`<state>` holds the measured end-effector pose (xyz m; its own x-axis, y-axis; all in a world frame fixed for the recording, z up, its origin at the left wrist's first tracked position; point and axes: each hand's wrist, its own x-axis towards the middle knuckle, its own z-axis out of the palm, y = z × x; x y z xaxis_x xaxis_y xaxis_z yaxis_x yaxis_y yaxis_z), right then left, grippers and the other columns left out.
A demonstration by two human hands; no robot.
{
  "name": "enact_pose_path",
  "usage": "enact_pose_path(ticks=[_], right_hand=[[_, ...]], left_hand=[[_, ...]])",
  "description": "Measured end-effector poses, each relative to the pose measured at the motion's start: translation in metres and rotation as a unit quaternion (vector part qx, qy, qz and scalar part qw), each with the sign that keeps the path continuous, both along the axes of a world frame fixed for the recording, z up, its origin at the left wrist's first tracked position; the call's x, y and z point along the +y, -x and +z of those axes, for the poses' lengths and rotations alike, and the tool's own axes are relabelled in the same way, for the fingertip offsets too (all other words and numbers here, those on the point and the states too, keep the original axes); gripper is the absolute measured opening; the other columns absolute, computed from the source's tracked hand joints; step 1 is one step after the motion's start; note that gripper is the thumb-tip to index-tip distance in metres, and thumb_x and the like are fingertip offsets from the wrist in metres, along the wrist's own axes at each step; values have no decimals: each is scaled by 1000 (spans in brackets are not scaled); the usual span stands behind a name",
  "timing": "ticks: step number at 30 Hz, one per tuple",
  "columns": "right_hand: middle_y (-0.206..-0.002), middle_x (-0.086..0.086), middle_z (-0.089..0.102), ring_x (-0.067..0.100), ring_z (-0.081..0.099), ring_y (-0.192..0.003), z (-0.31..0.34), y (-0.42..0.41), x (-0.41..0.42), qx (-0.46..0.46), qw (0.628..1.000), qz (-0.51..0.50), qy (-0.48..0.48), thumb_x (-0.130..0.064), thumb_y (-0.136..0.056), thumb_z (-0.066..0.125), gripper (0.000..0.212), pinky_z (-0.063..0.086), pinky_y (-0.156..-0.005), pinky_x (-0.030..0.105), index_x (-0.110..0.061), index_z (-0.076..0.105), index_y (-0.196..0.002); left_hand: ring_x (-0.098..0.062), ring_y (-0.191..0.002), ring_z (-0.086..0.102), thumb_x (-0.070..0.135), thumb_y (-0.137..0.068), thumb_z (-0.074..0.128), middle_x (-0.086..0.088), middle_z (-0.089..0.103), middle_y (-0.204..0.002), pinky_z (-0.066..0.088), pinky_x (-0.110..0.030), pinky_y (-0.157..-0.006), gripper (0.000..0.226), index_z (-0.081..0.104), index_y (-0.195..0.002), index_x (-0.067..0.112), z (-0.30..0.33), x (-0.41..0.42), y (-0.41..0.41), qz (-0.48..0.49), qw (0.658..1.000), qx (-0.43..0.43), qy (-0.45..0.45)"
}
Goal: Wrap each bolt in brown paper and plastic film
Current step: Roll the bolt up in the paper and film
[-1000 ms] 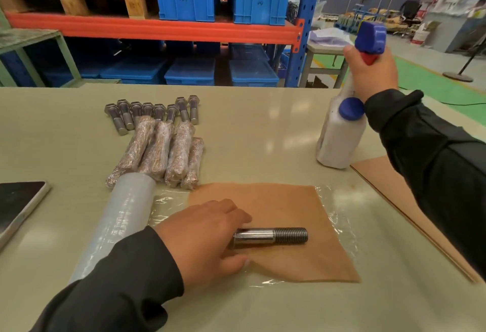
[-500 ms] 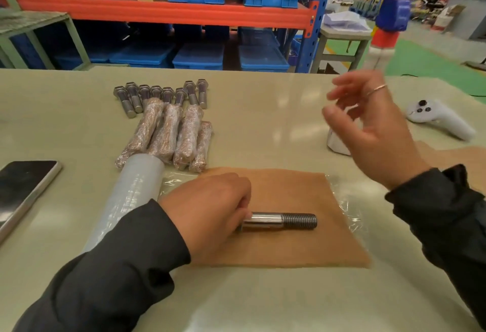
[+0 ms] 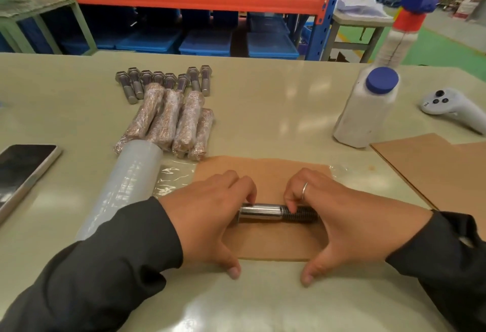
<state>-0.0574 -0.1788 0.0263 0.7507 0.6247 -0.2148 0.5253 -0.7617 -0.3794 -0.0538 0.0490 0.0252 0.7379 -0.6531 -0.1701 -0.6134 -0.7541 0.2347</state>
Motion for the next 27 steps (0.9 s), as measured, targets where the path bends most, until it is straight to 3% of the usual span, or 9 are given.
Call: enact_pose_path(ticks=[4,7,11,14,16,19,22,27], right_hand=[[-104,-28,26,-4,36,-92,0,3,1,-10,1000,-11,-15,-54,-57,79,68,39,-76,16,-41,27,-98],[-103,-22,35,4,43,-88,4,3,-1,-27,998,-4,-49,-45,-71,70,44,42,-77,24,-35,34,-94],[-100,-11,52,15,55,-92,9,3,0,-36,995,-4,-88,-35,-80,60,15,45,-80,34,-35,45,-80],[-91,-12,57,4,55,-87,8,2,1,-64,991,-50,-101,-37,-81,53,10,45,-78,24,-34,46,-74],[-80,-15,57,-2,52,-78,6,-1,0,-80,988,-90,-99,-39,-82,53,11,40,-68,13,-31,51,-75],[-61,-21,53,-11,49,-72,0,-5,1,-67,985,-132,-91,-33,-86,59,13,36,-62,8,-26,55,-75],[-56,-37,51,-19,47,-65,-5,-11,2,-20,978,-178,-103,-32,-85,62,15,36,-60,4,-28,56,-72],[-63,-15,56,-14,48,-57,-6,-17,2,30,966,-214,-139,-28,-82,68,9,36,-56,3,-24,63,-75]], left_hand=[[0,-94,37,55,-65,72,18,36,-108,35,-17,-81,74,29,-122,37,4,1,-2,8,999,29,11],[1,-100,41,61,-69,62,18,40,-114,35,-16,-86,64,38,-122,36,8,3,-3,9,999,29,17],[1,-98,43,79,-50,47,20,41,-110,37,-19,-87,82,41,-120,36,13,0,-1,17,999,42,2],[-1,-97,45,64,-72,53,19,45,-110,35,-16,-82,54,45,-117,35,9,-3,-3,29,1000,4,0],[-2,-94,48,52,-83,52,18,49,-107,34,-15,-76,35,51,-114,34,6,-4,-5,35,999,-29,11],[-2,-86,46,44,-88,50,19,49,-93,32,-15,-70,24,59,-106,32,2,-5,-7,53,997,-37,39],[-1,-84,46,41,-90,47,19,50,-90,29,-16,-67,22,60,-105,32,-1,-5,-8,65,995,-49,61],[-9,-89,56,33,-93,42,15,60,-94,40,-24,-74,20,36,-108,45,-3,-9,0,92,985,-57,135]])
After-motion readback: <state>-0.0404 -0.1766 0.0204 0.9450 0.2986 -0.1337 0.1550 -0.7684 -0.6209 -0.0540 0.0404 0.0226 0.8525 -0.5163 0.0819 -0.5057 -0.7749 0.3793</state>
